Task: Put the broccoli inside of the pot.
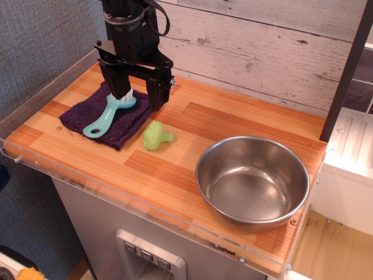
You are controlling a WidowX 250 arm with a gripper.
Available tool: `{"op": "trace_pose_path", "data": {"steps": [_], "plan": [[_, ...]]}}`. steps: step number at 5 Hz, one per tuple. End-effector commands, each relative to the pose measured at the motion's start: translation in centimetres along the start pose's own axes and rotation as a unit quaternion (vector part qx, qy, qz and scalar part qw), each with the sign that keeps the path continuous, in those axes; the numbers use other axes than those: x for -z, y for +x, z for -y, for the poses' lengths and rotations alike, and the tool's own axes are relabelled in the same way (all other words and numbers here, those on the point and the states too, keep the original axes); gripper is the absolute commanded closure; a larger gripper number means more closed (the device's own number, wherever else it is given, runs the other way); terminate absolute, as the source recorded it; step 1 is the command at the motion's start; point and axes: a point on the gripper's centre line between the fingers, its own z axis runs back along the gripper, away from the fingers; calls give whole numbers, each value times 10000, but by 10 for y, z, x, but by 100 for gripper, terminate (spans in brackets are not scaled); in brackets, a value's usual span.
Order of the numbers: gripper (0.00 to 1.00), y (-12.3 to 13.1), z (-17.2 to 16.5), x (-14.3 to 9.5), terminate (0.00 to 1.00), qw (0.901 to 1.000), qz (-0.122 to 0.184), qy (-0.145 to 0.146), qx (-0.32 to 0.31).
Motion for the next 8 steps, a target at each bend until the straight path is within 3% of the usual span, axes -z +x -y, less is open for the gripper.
{"op": "trace_pose_path", "data": {"steps": [1, 3, 5, 6, 7, 8], "plan": [[0, 0, 0, 0, 0, 10000, 0, 0, 0], [0, 0, 15, 45, 0, 9991, -395, 60, 170], [0, 1, 24, 69, 0, 9973, -646, 162, 303], [100, 1, 24, 64, 0, 9976, -575, 199, 339], [100, 3, 29, 42, 0, 9985, -333, 102, 416], [100, 6, 56, -7, 0, 9977, 196, -102, 635]]}}
